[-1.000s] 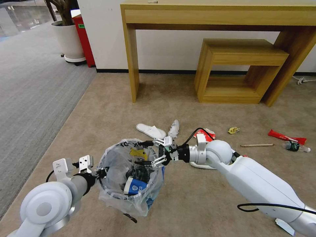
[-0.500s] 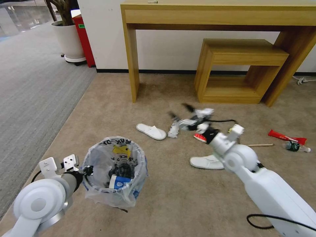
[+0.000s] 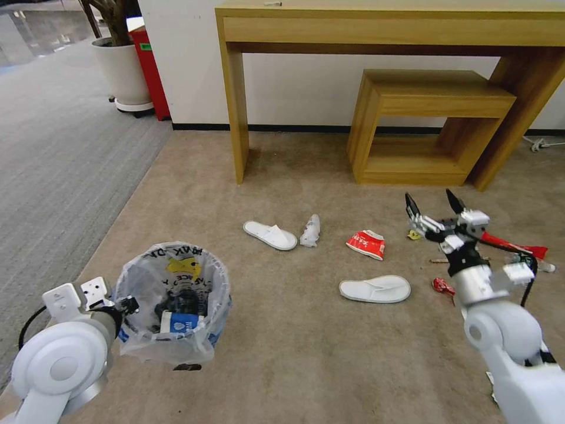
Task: Pick up the trash bin and place the garbage on the floor into it.
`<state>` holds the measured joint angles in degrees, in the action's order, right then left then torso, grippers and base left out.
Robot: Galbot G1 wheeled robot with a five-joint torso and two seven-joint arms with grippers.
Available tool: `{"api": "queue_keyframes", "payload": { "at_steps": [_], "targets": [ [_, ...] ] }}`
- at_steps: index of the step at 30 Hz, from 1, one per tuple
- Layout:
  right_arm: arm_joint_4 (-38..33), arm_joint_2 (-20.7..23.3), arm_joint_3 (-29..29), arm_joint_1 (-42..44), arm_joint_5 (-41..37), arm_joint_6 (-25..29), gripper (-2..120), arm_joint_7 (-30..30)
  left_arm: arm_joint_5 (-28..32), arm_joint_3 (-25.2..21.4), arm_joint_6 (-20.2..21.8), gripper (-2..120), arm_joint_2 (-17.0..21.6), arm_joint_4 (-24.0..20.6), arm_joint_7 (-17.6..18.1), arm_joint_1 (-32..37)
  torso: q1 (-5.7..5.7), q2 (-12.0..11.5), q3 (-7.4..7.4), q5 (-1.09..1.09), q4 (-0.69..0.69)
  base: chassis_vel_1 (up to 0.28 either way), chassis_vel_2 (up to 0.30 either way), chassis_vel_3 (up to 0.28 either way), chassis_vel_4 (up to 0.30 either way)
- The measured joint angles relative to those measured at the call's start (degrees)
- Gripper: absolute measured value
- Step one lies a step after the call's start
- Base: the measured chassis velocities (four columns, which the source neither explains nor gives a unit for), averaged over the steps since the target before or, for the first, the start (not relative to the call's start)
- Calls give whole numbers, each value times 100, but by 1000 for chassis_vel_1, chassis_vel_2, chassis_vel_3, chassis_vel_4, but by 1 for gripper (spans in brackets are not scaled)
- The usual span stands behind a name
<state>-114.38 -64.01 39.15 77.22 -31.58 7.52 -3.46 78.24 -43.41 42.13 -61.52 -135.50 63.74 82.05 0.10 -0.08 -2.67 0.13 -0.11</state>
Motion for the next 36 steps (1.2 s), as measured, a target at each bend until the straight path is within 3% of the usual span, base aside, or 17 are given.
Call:
{"api": "queue_keyframes", "payload": {
  "at_steps": [3,9,17,36],
  "targets": [
    [-42,-406,24,87,105,91,100,-39,-4,-47,0,0,-106,-114,-1,39,0,0,0,0,1,0,0,0,0],
    [-92,-668,6,176,178,159,100,-82,-69,32,0,0,-217,-183,-37,97,0,0,0,0,1,0,0,0,0],
    [-136,-618,29,235,230,211,100,-123,-74,30,0,0,-205,-277,-85,174,0,0,0,-1,1,-106,125,119,-109],
    [63,-404,0,183,349,307,100,-89,-76,-59,0,0,-87,-147,-112,153,5,0,-4,-2,0,-226,233,213,-223]
  ]
}}
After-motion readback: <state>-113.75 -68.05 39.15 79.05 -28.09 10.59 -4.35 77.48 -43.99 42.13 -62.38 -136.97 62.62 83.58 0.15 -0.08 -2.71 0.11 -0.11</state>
